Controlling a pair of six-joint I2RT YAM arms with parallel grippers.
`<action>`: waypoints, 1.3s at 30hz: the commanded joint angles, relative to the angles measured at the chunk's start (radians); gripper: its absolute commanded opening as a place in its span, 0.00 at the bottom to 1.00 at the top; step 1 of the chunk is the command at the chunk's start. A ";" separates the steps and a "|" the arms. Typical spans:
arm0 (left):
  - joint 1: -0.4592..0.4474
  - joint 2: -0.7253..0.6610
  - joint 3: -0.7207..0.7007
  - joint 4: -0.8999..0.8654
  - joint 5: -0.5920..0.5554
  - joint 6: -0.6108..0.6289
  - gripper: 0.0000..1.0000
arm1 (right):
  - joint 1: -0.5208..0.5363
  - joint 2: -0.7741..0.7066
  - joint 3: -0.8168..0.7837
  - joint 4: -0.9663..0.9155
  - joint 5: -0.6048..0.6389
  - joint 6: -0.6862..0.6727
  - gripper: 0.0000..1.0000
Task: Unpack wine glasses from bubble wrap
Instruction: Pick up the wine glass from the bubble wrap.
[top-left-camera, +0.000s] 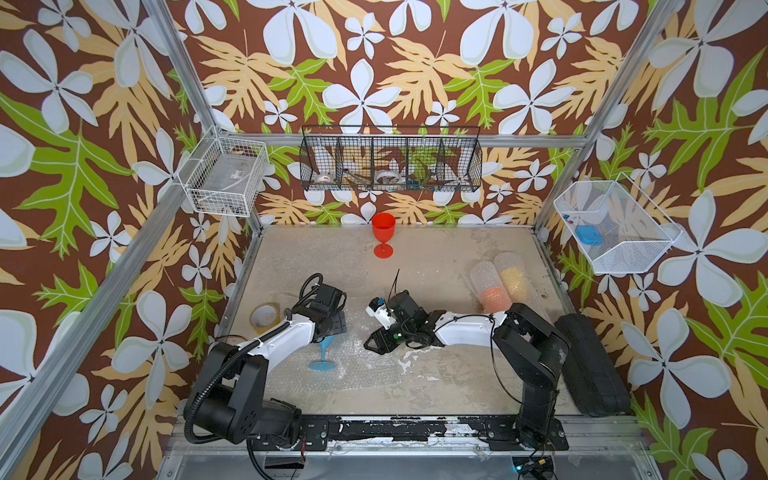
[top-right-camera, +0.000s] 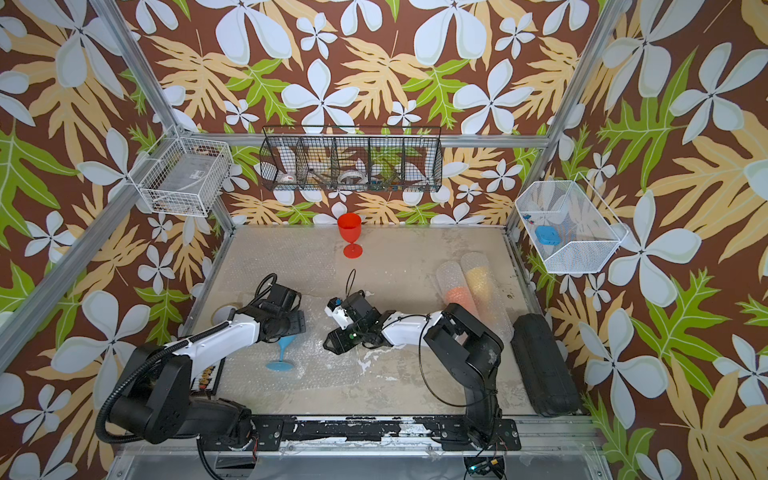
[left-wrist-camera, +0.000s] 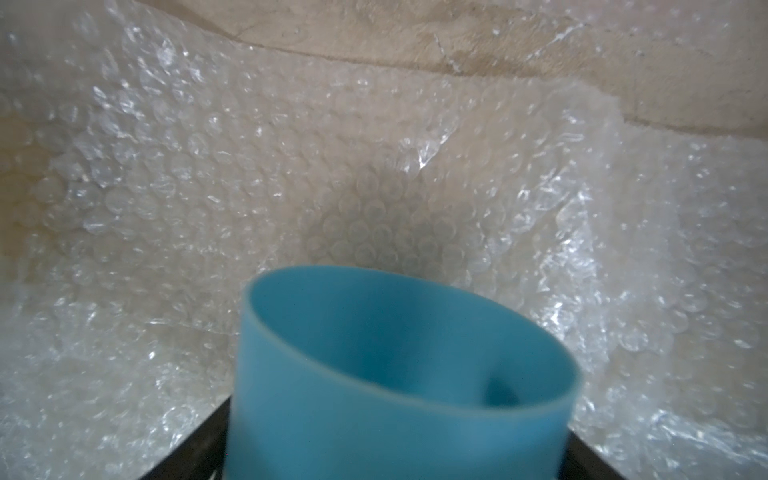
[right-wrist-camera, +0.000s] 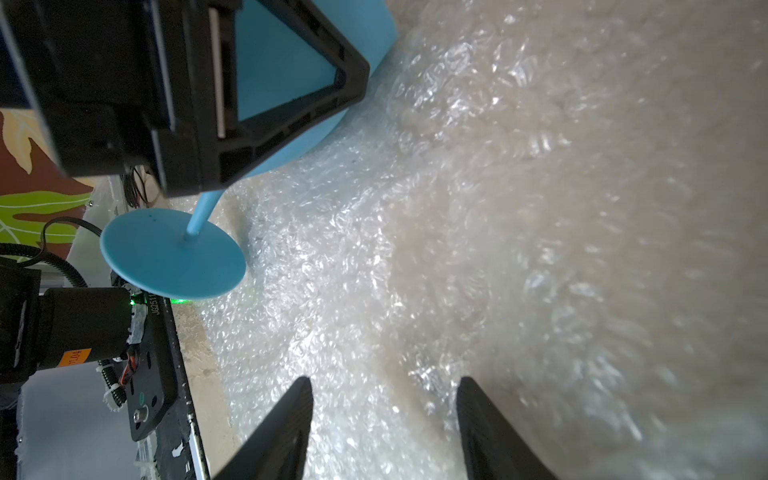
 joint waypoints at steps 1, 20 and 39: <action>-0.002 0.006 0.006 -0.008 0.003 -0.001 0.84 | 0.001 -0.009 0.002 0.011 -0.010 0.004 0.58; -0.008 -0.406 0.013 0.097 0.088 0.077 0.75 | -0.027 -0.129 0.028 -0.009 -0.108 0.020 0.62; -0.198 -0.541 -0.310 0.815 0.296 0.212 0.71 | -0.280 -0.292 0.204 -0.365 -0.114 -0.106 0.61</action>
